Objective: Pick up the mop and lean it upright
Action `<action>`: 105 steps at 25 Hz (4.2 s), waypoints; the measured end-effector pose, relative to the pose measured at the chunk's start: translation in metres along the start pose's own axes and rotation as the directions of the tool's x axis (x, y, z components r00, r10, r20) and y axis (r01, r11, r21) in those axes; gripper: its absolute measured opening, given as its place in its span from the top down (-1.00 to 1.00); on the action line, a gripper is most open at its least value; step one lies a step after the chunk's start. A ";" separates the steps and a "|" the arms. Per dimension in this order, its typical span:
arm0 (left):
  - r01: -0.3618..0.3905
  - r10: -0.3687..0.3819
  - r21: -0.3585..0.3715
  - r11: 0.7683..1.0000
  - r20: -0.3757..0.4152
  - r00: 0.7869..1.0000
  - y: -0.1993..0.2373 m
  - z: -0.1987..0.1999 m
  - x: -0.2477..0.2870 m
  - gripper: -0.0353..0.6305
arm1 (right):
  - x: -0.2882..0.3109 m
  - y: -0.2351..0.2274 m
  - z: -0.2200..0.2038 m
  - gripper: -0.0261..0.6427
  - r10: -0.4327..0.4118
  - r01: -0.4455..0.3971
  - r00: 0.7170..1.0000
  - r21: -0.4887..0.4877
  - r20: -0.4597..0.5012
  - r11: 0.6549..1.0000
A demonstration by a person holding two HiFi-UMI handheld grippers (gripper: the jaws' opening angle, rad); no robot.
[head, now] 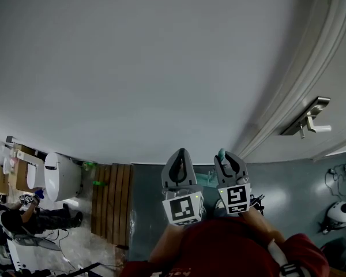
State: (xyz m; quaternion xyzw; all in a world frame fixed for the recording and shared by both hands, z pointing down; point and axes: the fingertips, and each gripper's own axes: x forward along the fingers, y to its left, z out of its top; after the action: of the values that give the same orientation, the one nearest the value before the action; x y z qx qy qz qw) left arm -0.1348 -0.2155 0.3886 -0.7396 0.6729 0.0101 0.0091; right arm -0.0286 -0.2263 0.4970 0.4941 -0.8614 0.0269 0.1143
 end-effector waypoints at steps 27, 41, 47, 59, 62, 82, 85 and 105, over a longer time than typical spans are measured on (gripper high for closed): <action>0.016 -0.013 -0.053 0.998 0.053 0.998 -0.001 0.019 -0.009 0.86 | -0.055 -0.004 0.131 0.60 -0.025 0.021 0.965 0.020 0.263 1.000; -0.017 0.018 -0.021 1.000 0.054 0.998 -0.008 0.015 0.000 0.86 | -0.047 -0.018 0.120 0.60 -0.021 0.017 0.968 0.019 0.249 1.000; 0.006 -0.005 -0.015 1.000 0.086 0.996 -0.011 0.023 -0.003 0.86 | -0.046 -0.016 0.114 0.60 -0.007 0.006 0.976 0.008 0.216 1.000; -0.002 0.005 -0.027 1.000 0.087 0.996 -0.008 0.025 -0.002 0.86 | -0.046 -0.016 0.116 0.60 -0.013 0.011 0.979 0.011 0.201 1.000; -0.009 0.012 -0.032 0.999 0.083 0.996 -0.006 0.024 -0.002 0.86 | -0.045 -0.016 0.115 0.60 -0.022 0.019 0.980 0.017 0.197 1.000; -0.008 0.011 -0.037 0.999 0.071 0.997 -0.006 0.019 0.002 0.86 | -0.026 -0.010 0.052 0.60 -0.028 0.027 0.997 0.020 0.077 0.999; -0.003 0.005 -0.039 0.999 0.068 0.998 -0.009 0.017 0.004 0.86 | -0.021 -0.011 0.036 0.60 -0.033 0.032 0.999 0.033 0.036 0.999; -0.027 0.028 -0.023 0.999 0.053 0.998 -0.003 0.012 0.001 0.86 | -0.007 -0.001 -0.001 0.60 -0.016 0.016 1.000 0.003 0.003 1.000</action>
State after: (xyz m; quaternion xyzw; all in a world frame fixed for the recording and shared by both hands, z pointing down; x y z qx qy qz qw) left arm -0.1315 -0.2160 0.3761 -0.7298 0.6824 0.0373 0.0185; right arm -0.0246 -0.2208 0.4959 0.5012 -0.8576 0.0264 0.1125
